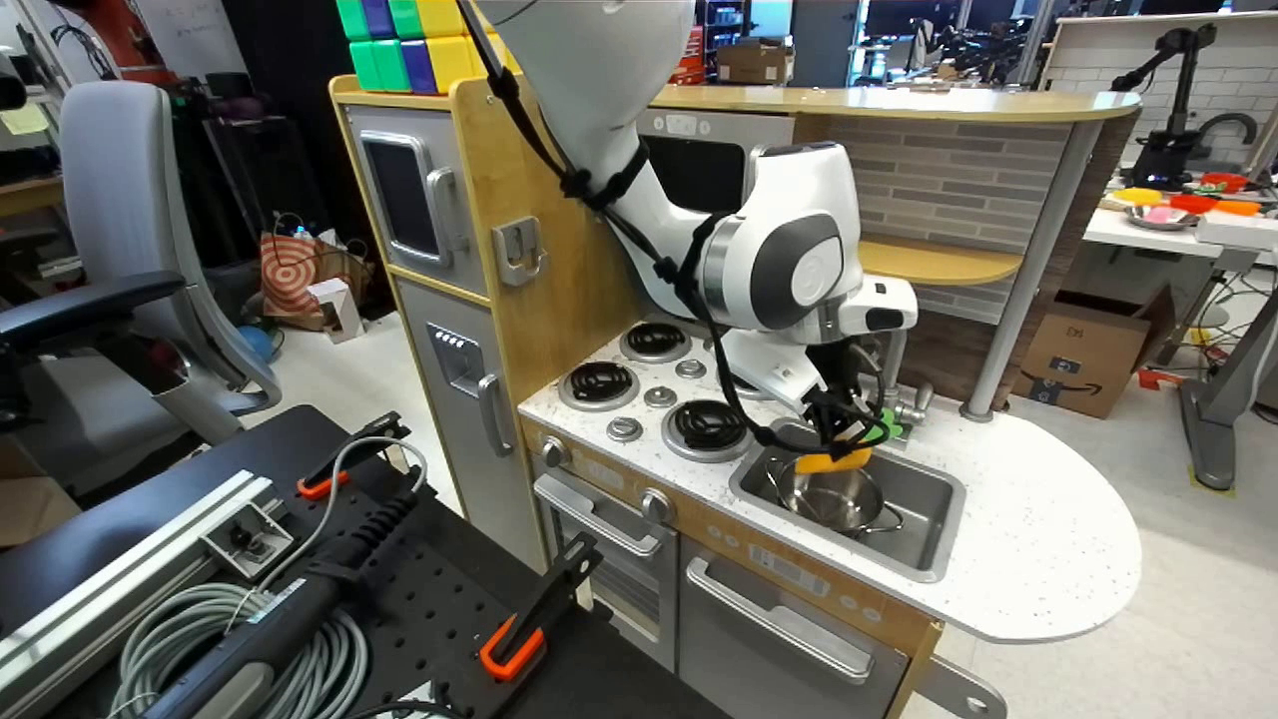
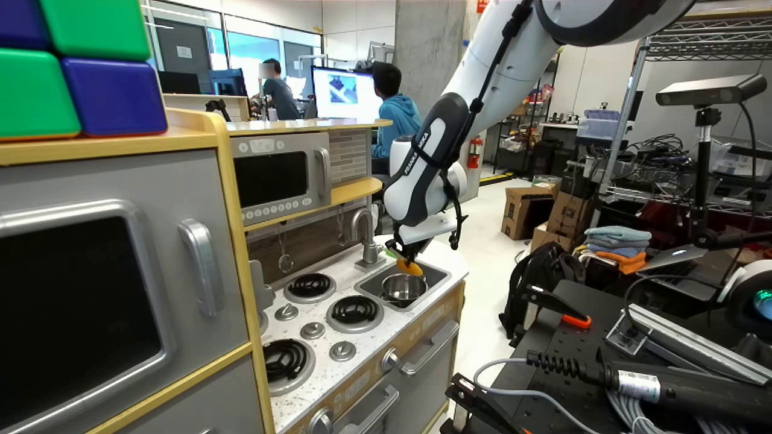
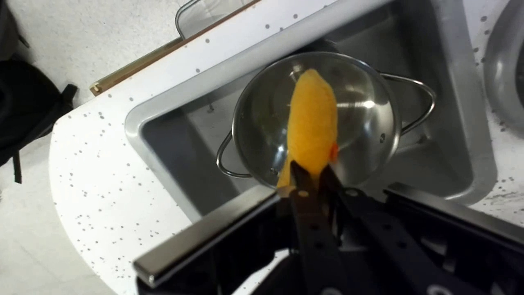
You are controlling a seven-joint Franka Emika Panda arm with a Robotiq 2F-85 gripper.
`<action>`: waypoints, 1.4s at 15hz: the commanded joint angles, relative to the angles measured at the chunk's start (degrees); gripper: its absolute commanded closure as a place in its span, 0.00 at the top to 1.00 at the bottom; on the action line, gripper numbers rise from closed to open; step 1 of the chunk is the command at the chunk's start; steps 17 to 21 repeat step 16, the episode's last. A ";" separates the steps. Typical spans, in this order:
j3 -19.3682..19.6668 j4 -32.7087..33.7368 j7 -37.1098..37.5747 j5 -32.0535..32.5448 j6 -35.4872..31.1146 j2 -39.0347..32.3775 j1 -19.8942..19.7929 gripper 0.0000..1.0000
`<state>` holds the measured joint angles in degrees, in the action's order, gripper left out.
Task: Remove the carrot from the stove and place it inside the pot in the sink
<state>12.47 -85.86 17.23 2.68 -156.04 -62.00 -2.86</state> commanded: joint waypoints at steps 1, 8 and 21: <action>-0.26 2.83 -0.37 -1.49 1.85 -1.76 0.25 0.38; -4.95 -2.61 -5.45 -1.74 -0.02 3.39 -1.28 0.91; -14.28 -9.60 -18.71 -4.66 6.54 14.25 -6.03 1.00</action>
